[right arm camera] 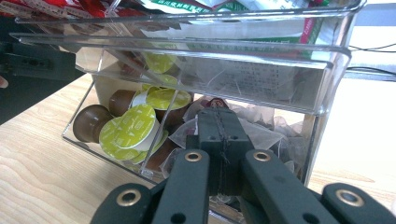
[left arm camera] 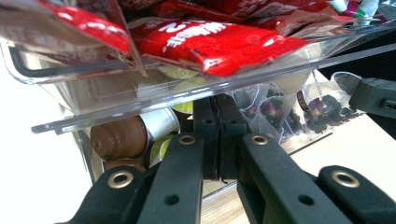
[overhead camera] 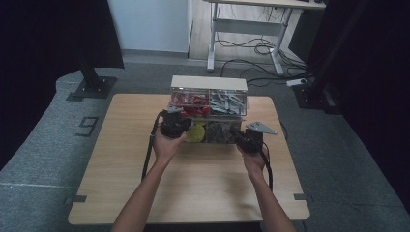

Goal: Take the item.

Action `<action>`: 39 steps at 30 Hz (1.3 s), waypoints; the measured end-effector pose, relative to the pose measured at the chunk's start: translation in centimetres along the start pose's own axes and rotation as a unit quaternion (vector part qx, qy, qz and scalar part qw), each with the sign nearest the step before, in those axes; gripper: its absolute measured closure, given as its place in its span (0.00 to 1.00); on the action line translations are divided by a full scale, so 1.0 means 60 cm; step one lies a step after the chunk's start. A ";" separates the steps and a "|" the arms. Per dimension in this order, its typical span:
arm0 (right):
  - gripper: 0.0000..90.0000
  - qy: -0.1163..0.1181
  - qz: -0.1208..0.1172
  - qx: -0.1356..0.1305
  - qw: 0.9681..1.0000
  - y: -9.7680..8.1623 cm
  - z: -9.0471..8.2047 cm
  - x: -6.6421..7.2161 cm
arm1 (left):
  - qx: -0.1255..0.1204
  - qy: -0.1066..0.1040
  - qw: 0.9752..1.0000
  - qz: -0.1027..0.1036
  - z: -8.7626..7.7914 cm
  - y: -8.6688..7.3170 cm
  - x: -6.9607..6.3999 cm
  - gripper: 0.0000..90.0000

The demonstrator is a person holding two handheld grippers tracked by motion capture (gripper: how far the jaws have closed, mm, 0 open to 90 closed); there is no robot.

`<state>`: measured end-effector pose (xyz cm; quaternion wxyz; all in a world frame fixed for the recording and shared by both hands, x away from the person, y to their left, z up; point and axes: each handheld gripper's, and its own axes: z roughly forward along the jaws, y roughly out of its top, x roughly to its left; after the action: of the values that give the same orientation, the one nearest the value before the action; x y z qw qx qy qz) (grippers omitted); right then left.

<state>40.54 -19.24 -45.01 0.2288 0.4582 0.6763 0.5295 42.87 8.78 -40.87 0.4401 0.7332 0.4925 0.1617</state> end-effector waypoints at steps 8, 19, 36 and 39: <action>0.99 0.001 0.000 -0.004 1.000 0.003 -0.009 -0.002 | 0.001 0.000 1.000 0.001 0.000 0.001 0.000 0.99; 1.00 -0.001 0.000 -0.011 1.000 0.006 -0.024 -0.008 | 0.001 0.000 1.000 0.000 0.000 0.001 0.000 0.99; 1.00 -0.016 0.006 -0.021 1.000 0.011 -0.052 -0.029 | 0.003 -0.001 1.000 -0.001 0.002 0.002 -0.001 0.99; 0.99 -0.019 0.009 -0.023 1.000 0.012 -0.058 -0.034 | 0.004 -0.001 1.000 0.000 0.002 0.002 -0.001 0.99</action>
<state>39.04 -22.76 -43.54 0.2471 0.4689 0.6550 0.5385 43.02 8.63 -40.81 0.4379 0.7349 0.4930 0.1588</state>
